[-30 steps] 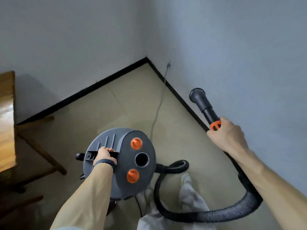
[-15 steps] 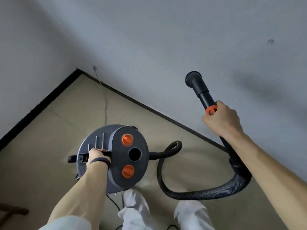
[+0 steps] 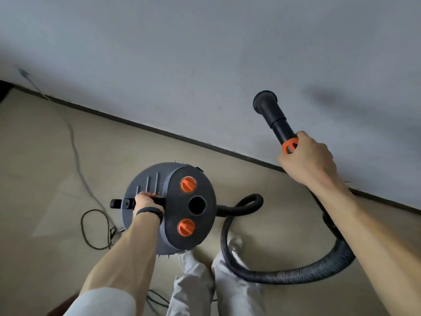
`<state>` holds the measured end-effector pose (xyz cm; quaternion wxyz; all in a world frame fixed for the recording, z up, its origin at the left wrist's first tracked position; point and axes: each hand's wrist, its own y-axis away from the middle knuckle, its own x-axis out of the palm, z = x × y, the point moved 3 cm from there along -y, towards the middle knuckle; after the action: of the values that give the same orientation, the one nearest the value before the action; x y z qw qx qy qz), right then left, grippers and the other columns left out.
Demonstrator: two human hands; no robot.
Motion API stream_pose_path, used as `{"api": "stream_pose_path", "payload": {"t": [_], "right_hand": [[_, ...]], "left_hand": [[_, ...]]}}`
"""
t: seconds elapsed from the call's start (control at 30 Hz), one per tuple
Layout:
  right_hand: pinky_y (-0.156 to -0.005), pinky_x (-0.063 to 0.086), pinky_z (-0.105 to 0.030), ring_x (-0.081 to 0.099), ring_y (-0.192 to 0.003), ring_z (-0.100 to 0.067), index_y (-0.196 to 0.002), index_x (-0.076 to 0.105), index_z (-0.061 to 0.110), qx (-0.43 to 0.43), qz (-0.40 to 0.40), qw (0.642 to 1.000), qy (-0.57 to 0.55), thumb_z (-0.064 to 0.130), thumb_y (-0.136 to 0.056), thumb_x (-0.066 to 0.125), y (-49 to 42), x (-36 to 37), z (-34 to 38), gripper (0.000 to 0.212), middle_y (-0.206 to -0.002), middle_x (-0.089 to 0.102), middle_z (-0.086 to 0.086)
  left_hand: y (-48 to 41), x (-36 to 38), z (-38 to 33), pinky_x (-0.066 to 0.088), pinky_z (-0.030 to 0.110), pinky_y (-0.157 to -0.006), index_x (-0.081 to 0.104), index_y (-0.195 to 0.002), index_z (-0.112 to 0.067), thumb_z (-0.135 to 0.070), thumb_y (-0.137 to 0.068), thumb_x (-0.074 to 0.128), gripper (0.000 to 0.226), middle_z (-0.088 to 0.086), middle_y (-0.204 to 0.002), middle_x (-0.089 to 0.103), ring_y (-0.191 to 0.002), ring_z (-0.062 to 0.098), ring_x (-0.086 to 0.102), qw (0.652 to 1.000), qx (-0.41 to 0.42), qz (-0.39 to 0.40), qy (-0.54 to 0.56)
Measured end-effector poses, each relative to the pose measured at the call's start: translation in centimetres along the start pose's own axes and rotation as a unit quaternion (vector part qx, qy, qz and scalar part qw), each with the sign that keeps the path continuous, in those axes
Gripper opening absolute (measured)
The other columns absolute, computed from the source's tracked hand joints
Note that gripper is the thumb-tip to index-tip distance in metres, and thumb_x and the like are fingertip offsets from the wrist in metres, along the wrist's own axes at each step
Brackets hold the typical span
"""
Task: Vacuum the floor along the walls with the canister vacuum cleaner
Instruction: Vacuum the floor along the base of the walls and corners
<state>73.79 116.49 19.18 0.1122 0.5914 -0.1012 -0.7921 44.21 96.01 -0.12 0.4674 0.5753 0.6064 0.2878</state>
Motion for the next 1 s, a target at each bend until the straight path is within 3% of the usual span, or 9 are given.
{"api": "stream_pose_path", "payload": {"t": [0.23,0.37,0.47,0.6,0.67,0.73,0.83,0.9,1.0], "right_hand": [[-0.057,0.043,-0.032,0.055,-0.066,-0.027,-0.105,0.049,0.018,0.058,0.019,0.998,0.006,0.021,-0.086,0.065,0.7,2.4,-7.6,0.025,-0.079,0.056,-0.003],[-0.052,0.034,-0.031,0.054,-0.065,-0.029,-0.102,0.044,0.020,0.087,0.013,0.996,0.015,0.023,-0.084,0.067,0.4,2.5,-12.3,0.029,-0.075,0.055,-0.003],[-0.052,0.033,-0.032,0.050,-0.063,-0.025,-0.101,0.049,0.016,0.119,-0.010,0.992,-0.029,0.022,-0.082,0.068,0.7,2.5,-15.2,0.027,-0.076,0.055,-0.004],[-0.053,0.033,-0.031,0.051,-0.064,-0.026,-0.100,0.051,0.013,0.177,-0.047,0.976,-0.121,0.021,-0.082,0.070,2.3,2.1,-18.0,0.028,-0.079,0.053,-0.004],[-0.060,0.038,-0.034,0.054,-0.071,-0.034,-0.100,0.053,0.013,0.212,-0.069,0.960,-0.167,0.022,-0.083,0.070,3.5,1.6,-19.6,0.026,-0.077,0.052,-0.002],[-0.060,0.040,-0.034,0.057,-0.072,-0.034,-0.101,0.055,0.012,0.239,-0.083,0.944,-0.214,0.022,-0.084,0.071,4.5,1.2,-21.8,0.026,-0.077,0.055,-0.002],[-0.051,0.043,-0.029,0.063,-0.060,-0.027,-0.096,0.058,0.012,0.287,-0.107,0.898,-0.315,0.021,-0.081,0.071,5.5,0.6,-26.0,0.021,-0.075,0.066,-0.009],[-0.053,0.051,-0.032,0.059,-0.048,-0.021,-0.096,0.059,0.013,0.312,-0.110,0.849,-0.412,0.015,-0.080,0.072,5.8,0.5,-29.7,0.020,-0.067,0.064,-0.007],[-0.057,0.051,-0.038,0.051,-0.043,-0.018,-0.093,0.058,0.014,0.323,-0.114,0.767,-0.542,0.005,-0.079,0.071,5.6,0.2,-36.3,0.021,-0.057,0.056,-0.003]], "left_hand": [[-1.7,2.3,8.4,0.043,0.026,-0.063,0.057,-0.081,-0.018,-0.008,-0.076,0.056,0.011,0.005,-0.093,0.062,-0.078,0.022,0.057,0.999,-0.015,0.016,-0.041],[-2.4,2.8,11.9,0.041,0.023,-0.060,0.053,-0.076,-0.020,-0.001,-0.078,0.065,0.023,0.001,-0.080,0.057,-0.077,0.020,0.054,0.994,-0.067,0.082,-0.031],[-0.3,2.7,11.5,0.043,0.032,-0.062,0.053,-0.073,-0.016,-0.014,-0.087,0.049,0.014,0.004,-0.078,0.055,-0.071,0.024,0.053,0.997,-0.053,0.017,-0.048],[1.9,3.9,11.5,0.044,0.033,-0.071,0.060,-0.109,-0.016,-0.024,-0.092,0.049,0.022,0.003,-0.087,0.059,-0.078,0.024,0.057,0.988,-0.021,0.007,-0.154],[4.5,5.2,12.0,0.044,0.028,-0.077,0.056,-0.125,-0.006,-0.015,-0.099,0.046,0.030,0.012,-0.112,0.063,-0.102,0.030,0.062,0.968,0.090,0.008,-0.235],[8.1,6.8,14.5,0.038,0.018,-0.093,0.037,-0.146,-0.001,-0.014,-0.101,0.046,0.048,0.020,-0.143,0.047,-0.129,0.037,0.048,0.970,0.109,0.012,-0.216],[14.2,9.9,18.8,0.036,0.042,-0.110,0.033,-0.148,-0.010,-0.031,-0.089,0.055,0.067,0.017,-0.150,0.037,-0.133,0.039,0.042,0.893,0.171,0.039,-0.415],[18.5,13.2,23.3,0.043,0.036,-0.098,0.050,-0.137,-0.014,-0.030,-0.090,0.056,0.050,0.012,-0.136,0.053,-0.119,0.032,0.053,0.811,0.264,0.163,-0.495],[25.8,17.4,31.9,0.045,0.024,-0.077,0.062,-0.122,-0.016,-0.017,-0.090,0.060,0.033,0.001,-0.104,0.065,-0.098,0.020,0.060,0.692,0.275,0.359,-0.562]]}}
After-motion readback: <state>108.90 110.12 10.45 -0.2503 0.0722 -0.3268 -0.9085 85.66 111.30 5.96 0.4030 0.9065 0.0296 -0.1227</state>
